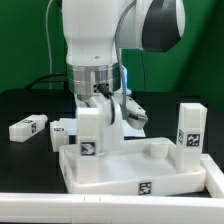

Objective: Assemble desk

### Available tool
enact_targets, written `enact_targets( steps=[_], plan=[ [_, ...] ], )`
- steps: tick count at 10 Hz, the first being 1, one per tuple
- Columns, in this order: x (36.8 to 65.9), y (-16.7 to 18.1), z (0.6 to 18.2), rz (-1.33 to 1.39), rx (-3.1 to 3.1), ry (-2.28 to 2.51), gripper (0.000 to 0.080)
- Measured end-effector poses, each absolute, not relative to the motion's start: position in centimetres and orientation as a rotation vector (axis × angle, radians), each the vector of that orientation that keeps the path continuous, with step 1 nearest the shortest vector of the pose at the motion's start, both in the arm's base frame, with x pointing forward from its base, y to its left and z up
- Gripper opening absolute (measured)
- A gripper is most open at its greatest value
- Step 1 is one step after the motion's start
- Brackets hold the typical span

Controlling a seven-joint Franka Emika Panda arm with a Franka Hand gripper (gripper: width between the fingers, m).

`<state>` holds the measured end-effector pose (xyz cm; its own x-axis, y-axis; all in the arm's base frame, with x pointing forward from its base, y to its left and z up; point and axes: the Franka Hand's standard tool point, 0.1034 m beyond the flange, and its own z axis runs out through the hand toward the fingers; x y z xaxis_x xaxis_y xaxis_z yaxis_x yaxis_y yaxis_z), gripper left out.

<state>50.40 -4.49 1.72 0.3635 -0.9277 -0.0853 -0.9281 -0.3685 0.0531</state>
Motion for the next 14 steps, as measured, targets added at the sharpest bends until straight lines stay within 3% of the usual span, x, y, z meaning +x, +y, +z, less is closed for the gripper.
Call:
enact_targets(
  steps=[4, 14],
  plan=[
    [50.6, -6.6, 1.7, 0.137, -2.881, 1.205, 0.0075],
    [52.2, -4.8, 1.5, 0.124, -3.125, 0.164, 0.0063]
  ],
)
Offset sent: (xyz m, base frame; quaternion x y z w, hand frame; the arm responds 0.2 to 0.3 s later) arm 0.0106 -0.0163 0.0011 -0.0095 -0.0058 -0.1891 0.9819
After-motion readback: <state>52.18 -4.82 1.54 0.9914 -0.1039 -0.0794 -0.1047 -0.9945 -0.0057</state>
